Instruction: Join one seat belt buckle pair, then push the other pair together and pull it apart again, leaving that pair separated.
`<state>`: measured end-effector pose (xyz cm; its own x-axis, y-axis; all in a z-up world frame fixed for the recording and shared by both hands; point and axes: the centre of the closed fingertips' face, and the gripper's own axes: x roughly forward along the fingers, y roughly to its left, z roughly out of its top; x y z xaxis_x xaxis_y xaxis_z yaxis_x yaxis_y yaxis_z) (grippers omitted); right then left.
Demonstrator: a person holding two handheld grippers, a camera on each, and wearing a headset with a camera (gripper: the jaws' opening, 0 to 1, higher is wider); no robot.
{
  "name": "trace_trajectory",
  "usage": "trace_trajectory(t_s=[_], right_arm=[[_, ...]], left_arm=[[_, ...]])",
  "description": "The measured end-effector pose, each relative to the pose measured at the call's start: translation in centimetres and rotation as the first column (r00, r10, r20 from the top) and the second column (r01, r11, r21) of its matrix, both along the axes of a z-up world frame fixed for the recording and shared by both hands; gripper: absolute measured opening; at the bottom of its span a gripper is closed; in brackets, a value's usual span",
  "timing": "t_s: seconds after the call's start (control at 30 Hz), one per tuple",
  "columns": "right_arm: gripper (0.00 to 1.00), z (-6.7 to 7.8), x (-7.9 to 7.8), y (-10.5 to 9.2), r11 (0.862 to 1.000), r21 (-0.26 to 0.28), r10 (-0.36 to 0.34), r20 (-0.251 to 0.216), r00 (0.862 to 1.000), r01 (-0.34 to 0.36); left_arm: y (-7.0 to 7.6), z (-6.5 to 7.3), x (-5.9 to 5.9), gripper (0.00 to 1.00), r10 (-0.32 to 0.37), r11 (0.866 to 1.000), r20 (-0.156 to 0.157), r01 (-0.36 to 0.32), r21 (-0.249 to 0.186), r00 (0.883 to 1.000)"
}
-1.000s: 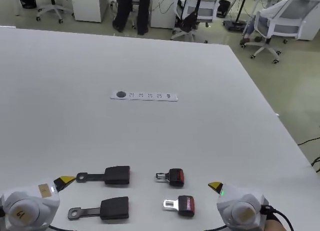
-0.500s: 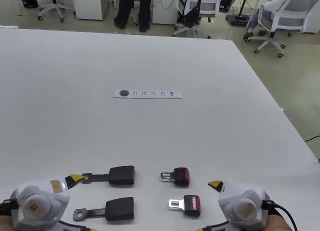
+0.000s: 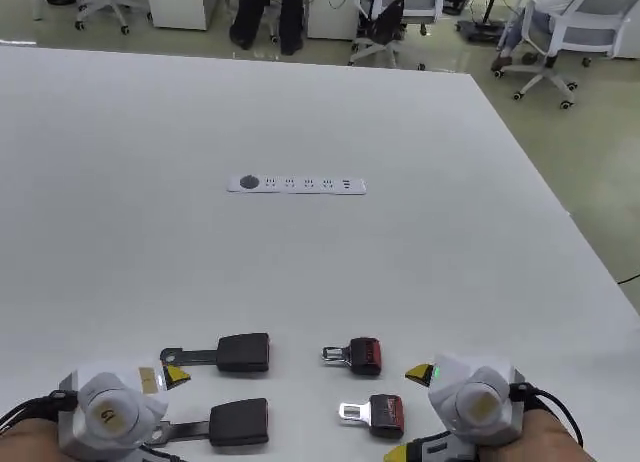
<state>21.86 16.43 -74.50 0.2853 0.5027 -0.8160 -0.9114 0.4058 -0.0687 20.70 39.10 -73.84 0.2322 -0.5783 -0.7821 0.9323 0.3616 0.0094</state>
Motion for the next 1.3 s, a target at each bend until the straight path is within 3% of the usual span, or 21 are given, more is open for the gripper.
trace_trajectory(t_s=[0.2,0.53,0.8,0.83,1.1,1.3], right_arm=[[0.54,-1.2,0.1,0.3,0.998,-0.036,0.056,-0.029,0.998,-0.057],[0.45,-2.7,0.7,0.6,0.976,-0.118,0.176,-0.059,0.983,-0.182],[0.38,-3.5,0.4,0.5,0.961,-0.147,0.219,-0.105,0.970,-0.233],[0.37,-3.6,0.3,0.5,0.960,-0.150,0.223,-0.110,0.969,-0.238],[0.33,-3.7,0.3,0.4,0.961,-0.131,0.226,-0.128,0.966,-0.242],[0.32,-3.8,0.2,0.4,0.961,-0.118,0.237,-0.126,0.963,-0.252]], left_arm=[[-0.2,-1.6,0.4,0.64,-0.047,0.997,-0.012,0.048,0.053,0.999],[-1.5,-3.2,0.7,0.57,-0.106,0.991,-0.050,0.109,0.074,0.993],[-2.3,-4.4,0.4,0.53,-0.153,0.983,-0.079,0.159,0.089,0.985],[-2.5,-4.3,0.6,0.53,-0.167,0.981,-0.066,0.172,0.087,0.984],[-2.8,-4.5,1.0,0.48,-0.180,0.979,-0.068,0.185,0.087,0.981],[-3.1,-4.3,0.6,0.45,-0.209,0.973,-0.059,0.214,0.083,0.976]])
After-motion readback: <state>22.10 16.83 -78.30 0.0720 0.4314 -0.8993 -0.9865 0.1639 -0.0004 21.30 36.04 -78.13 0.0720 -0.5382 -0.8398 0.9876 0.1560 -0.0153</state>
